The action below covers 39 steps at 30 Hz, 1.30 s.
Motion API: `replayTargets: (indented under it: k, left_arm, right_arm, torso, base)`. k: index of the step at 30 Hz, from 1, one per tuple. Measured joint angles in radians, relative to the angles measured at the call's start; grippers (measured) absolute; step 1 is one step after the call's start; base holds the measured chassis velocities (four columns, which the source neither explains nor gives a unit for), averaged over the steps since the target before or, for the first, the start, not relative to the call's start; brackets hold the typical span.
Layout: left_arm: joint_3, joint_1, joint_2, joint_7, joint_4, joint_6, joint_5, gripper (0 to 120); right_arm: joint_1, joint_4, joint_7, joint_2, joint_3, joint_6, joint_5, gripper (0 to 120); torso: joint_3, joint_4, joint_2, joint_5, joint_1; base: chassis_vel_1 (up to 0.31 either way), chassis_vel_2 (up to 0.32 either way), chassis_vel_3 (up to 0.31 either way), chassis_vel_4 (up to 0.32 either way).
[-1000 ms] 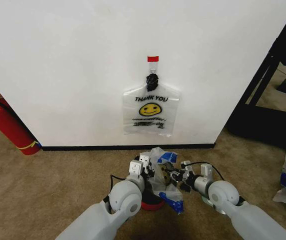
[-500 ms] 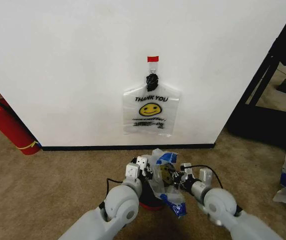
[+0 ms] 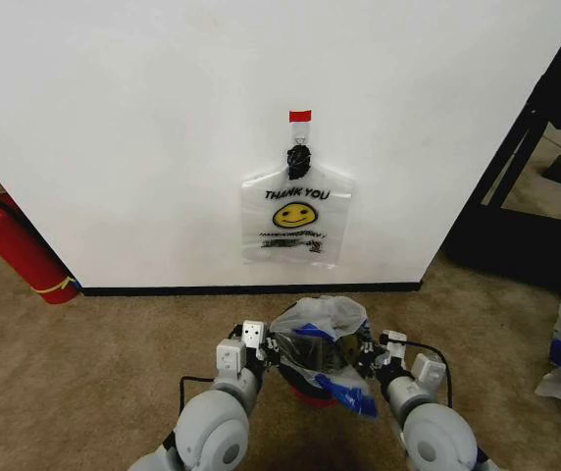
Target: Pick up the garbage bag from the wall and place it over the trash bin.
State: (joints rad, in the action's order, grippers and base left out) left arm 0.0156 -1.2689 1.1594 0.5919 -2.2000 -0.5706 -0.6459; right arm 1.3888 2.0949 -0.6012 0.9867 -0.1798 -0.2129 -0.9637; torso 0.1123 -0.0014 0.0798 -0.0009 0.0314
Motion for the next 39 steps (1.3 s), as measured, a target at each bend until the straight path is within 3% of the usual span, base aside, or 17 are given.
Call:
replayTargets:
  k: [12, 22, 27, 29, 30, 35, 36, 37, 39]
  left_arm:
    - [-0.058, -0.047, -0.044, -0.008, -0.023, 0.016, 0.027, 0]
    - [-0.058, -0.074, -0.037, -0.021, -0.051, 0.026, 0.054, 0]
    - [-0.056, -0.149, -0.048, -0.130, -0.113, 0.094, 0.226, 20]
    - [-0.061, -0.195, -0.063, -0.178, -0.119, 0.143, 0.360, 31]
    - [-0.061, -0.195, -0.063, -0.178, -0.119, 0.143, 0.360, 31]
    - [-0.086, -0.278, -0.090, -0.249, -0.065, 0.242, 0.669, 50]
    - [-0.093, -0.294, -0.095, -0.263, -0.037, 0.296, 0.762, 56]
    - [-0.093, -0.294, -0.095, -0.263, -0.037, 0.296, 0.762, 56]
    - [-0.097, -0.301, -0.098, -0.286, -0.015, 0.381, 0.856, 63]
  right_arm:
    - [0.015, 0.054, 0.060, -0.005, -0.046, -0.020, 0.040, 0]
    - [0.018, 0.070, 0.092, -0.040, -0.050, -0.032, 0.070, 0]
    - [0.001, 0.032, 0.097, -0.038, -0.049, -0.019, 0.084, 0]
    - [-0.012, 0.010, 0.100, -0.035, -0.045, -0.015, 0.083, 0]
    - [-0.012, 0.010, 0.100, -0.035, -0.045, -0.015, 0.083, 0]
    - [-0.032, -0.006, 0.105, -0.029, -0.042, -0.012, 0.081, 0]
    - [-0.035, -0.006, 0.106, -0.028, -0.040, -0.012, 0.081, 0]
    - [-0.035, -0.006, 0.106, -0.028, -0.040, -0.012, 0.081, 0]
    - [-0.034, -0.008, 0.108, -0.031, -0.033, -0.009, 0.091, 0]
  torso:
    - [0.000, 0.0000, 0.000, 0.0000, 0.000]
    - [0.000, -0.0002, 0.000, -0.0001, 0.000]
    - [0.000, -0.0001, 0.000, 0.0001, 0.000]
    - [0.000, -0.0001, 0.000, 0.0000, 0.000]
    - [0.000, -0.0001, 0.000, 0.0000, 0.000]
    - [0.000, 0.0002, 0.000, -0.0002, 0.000]
    - [0.000, 0.0002, 0.000, -0.0001, 0.000]
    - [0.000, 0.0002, 0.000, -0.0001, 0.000]
    - [0.000, 0.0001, 0.000, -0.0002, 0.000]
  base:
    - [0.000, 0.000, 0.000, 0.000]
    - [0.000, 0.000, 0.000, 0.000]
    - [0.000, 0.000, 0.000, 0.000]
    - [0.000, 0.000, 0.000, 0.000]
    - [0.000, 0.000, 0.000, 0.000]
    - [0.000, 0.000, 0.000, 0.000]
    - [0.000, 0.000, 0.000, 0.000]
    - [0.000, 0.000, 0.000, 0.000]
    - [0.000, 0.000, 0.000, 0.000]
